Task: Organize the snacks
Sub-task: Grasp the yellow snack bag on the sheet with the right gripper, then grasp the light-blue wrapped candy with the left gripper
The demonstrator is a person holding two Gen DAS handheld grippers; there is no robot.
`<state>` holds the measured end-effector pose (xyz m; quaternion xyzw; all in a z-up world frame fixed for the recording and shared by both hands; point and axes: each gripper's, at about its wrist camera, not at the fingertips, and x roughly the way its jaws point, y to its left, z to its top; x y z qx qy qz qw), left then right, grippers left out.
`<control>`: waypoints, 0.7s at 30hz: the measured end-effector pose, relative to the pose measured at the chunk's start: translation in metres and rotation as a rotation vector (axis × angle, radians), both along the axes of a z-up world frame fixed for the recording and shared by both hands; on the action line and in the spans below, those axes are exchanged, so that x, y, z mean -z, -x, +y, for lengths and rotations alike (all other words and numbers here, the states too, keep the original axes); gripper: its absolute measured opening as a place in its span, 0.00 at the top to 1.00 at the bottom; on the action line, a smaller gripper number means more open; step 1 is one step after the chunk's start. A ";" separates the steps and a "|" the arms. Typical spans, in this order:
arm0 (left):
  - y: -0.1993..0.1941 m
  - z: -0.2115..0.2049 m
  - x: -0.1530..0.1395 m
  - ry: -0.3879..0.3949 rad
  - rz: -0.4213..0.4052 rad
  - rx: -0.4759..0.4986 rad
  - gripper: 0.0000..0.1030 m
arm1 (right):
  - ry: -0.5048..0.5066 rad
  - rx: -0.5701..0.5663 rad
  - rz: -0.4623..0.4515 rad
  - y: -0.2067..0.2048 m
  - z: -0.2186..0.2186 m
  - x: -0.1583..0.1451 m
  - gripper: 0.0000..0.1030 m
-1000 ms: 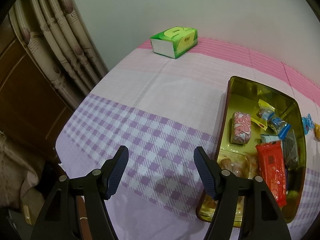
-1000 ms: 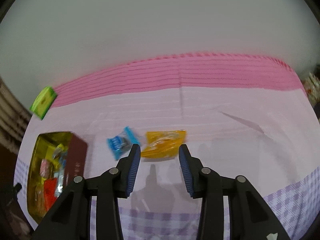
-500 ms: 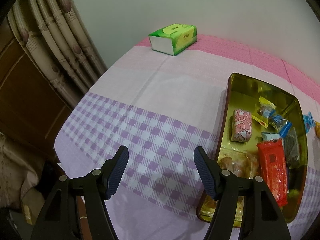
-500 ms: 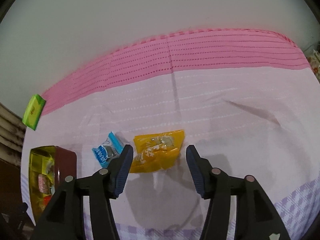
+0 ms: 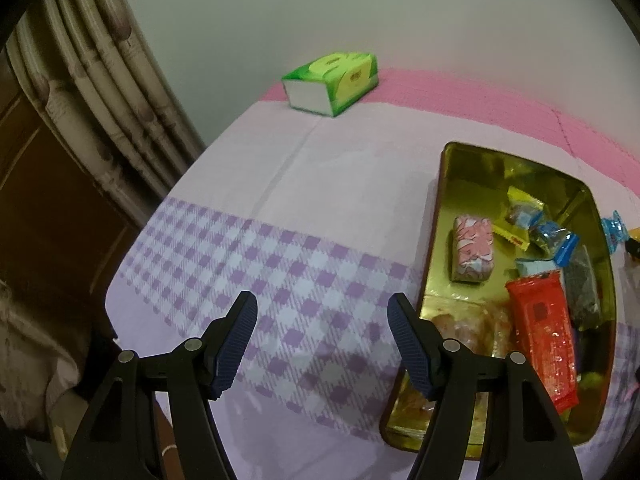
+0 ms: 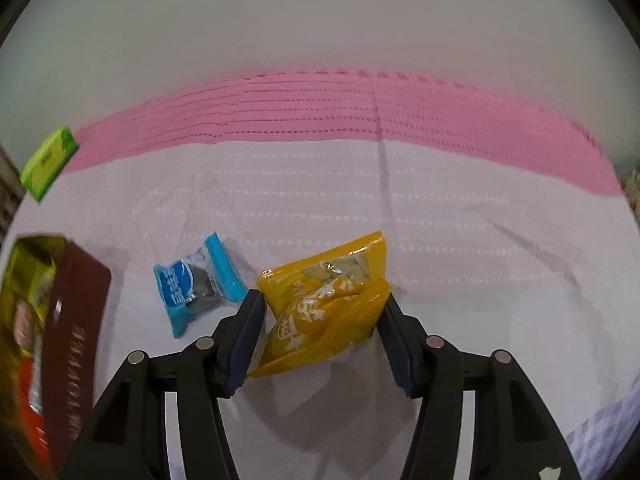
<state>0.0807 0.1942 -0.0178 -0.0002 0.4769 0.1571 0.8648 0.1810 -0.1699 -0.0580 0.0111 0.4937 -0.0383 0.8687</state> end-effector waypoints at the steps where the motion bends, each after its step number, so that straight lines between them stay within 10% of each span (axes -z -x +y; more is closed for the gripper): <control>1: 0.001 -0.001 -0.002 -0.004 -0.012 0.004 0.34 | 0.009 -0.013 -0.014 0.002 0.001 0.000 0.52; 12: -0.001 -0.029 -0.014 -0.014 -0.043 0.066 0.34 | 0.005 -0.021 -0.077 0.017 -0.034 -0.001 0.55; 21: -0.018 -0.118 -0.029 0.012 -0.049 0.334 0.34 | 0.015 0.060 -0.082 0.043 -0.092 -0.005 0.55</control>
